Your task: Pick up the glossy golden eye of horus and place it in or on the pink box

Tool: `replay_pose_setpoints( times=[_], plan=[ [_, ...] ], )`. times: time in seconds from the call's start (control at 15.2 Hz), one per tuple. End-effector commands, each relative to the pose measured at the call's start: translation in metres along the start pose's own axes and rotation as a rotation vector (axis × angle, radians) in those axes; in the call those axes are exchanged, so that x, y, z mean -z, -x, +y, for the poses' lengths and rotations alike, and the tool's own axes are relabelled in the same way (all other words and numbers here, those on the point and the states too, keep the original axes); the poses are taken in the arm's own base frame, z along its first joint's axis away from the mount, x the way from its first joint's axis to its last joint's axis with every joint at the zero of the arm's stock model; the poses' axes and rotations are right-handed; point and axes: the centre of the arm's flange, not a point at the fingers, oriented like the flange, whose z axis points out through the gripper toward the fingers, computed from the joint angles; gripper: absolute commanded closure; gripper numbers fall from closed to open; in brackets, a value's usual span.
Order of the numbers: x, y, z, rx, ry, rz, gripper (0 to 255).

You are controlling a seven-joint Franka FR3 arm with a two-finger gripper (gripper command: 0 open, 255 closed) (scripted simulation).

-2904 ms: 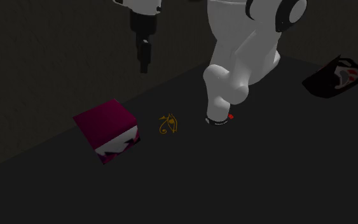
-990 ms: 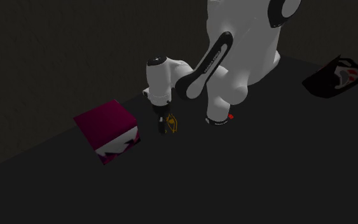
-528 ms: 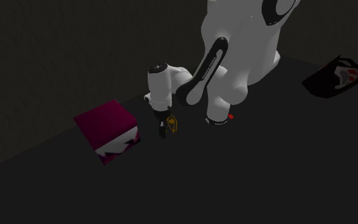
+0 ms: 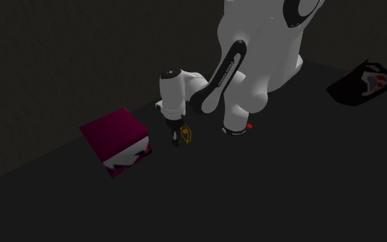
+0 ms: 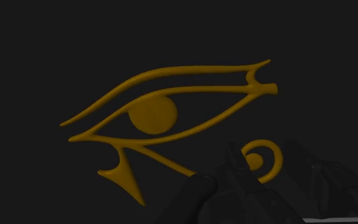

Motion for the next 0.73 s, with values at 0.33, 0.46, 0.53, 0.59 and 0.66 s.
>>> replay_pose_setpoints(
  times=[0.33,0.46,0.53,0.59,0.66],
  plan=[
    [-0.002,0.0,0.002,-0.002,0.002,-0.006,255],
    [0.003,0.001,0.001,-0.002,0.002,-0.006,255],
    [0.008,0.001,0.001,-0.002,0.002,-0.006,255],
    [0.014,0.001,0.001,-0.002,0.002,-0.006,255],
    [0.019,0.001,0.001,-0.002,0.002,-0.006,255]
  ],
)
